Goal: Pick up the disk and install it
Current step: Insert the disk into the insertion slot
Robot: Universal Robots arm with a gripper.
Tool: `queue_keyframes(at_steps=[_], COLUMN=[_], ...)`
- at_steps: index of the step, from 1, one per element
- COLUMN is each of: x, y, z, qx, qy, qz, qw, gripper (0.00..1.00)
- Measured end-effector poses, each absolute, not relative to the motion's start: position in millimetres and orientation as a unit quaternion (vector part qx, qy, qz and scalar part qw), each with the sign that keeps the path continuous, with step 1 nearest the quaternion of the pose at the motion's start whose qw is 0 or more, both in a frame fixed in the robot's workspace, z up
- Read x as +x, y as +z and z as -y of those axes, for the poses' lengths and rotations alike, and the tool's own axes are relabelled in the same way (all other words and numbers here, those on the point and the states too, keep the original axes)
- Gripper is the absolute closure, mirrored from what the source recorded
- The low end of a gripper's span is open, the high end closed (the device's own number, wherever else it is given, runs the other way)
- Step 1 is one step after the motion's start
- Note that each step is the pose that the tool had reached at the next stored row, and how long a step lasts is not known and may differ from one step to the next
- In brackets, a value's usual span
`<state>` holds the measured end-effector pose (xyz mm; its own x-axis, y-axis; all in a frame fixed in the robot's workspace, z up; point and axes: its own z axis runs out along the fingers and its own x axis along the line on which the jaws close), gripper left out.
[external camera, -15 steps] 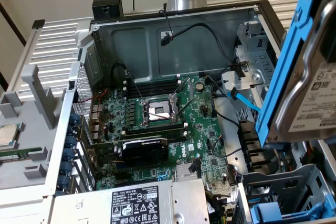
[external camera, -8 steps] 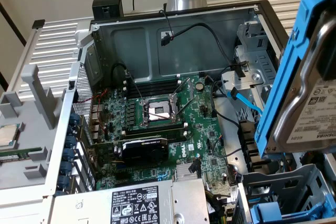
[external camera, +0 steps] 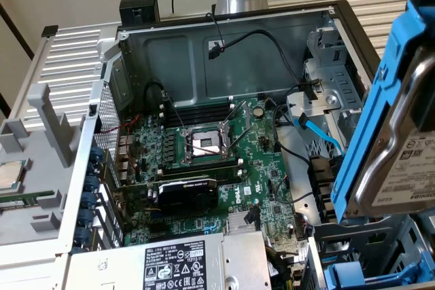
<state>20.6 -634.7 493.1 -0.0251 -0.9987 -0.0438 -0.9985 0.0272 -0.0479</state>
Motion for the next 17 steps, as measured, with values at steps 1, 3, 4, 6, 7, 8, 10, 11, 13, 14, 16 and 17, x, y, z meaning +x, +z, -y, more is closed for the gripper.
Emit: queue_keyframes(at_steps=[1, 3, 4, 6, 7, 8, 10, 11, 13, 14, 16, 17], x=[20.6, 20.6, 20.6, 20.6, 20.6, 20.6, 20.6, 20.6, 20.6, 20.6, 20.6, 20.6], y=[491.1, 487.6, 485.8, 482.0, 480.2, 478.4, 474.8, 473.0, 469.4, 467.5, 464.1, 462.8], z=[635.2, 635.7, 636.0, 636.3, 636.4, 636.5, 636.5, 636.5, 636.4, 636.5, 636.4, 636.3], qx=[-0.697, -0.697, -0.697, -0.697, -0.697, -0.697, -0.697, -0.697, -0.697, -0.697, -0.697, -0.697], qy=[-0.002, -0.002, -0.002, -0.002, -0.002, -0.002, -0.002, -0.002, -0.003, -0.002, -0.003, -0.003], qz=[-0.716, -0.716, -0.716, -0.716, -0.716, -0.716, -0.716, -0.716, -0.716, -0.716, -0.716, -0.716], qw=[0.033, 0.033, 0.033, 0.033, 0.033, 0.033, 0.033, 0.033, 0.033, 0.033, 0.033, 0.033], gripper=[0.63, 0.63, 0.63, 0.63, 0.63, 0.63, 0.63, 0.63, 0.63, 0.63, 0.63, 0.63])
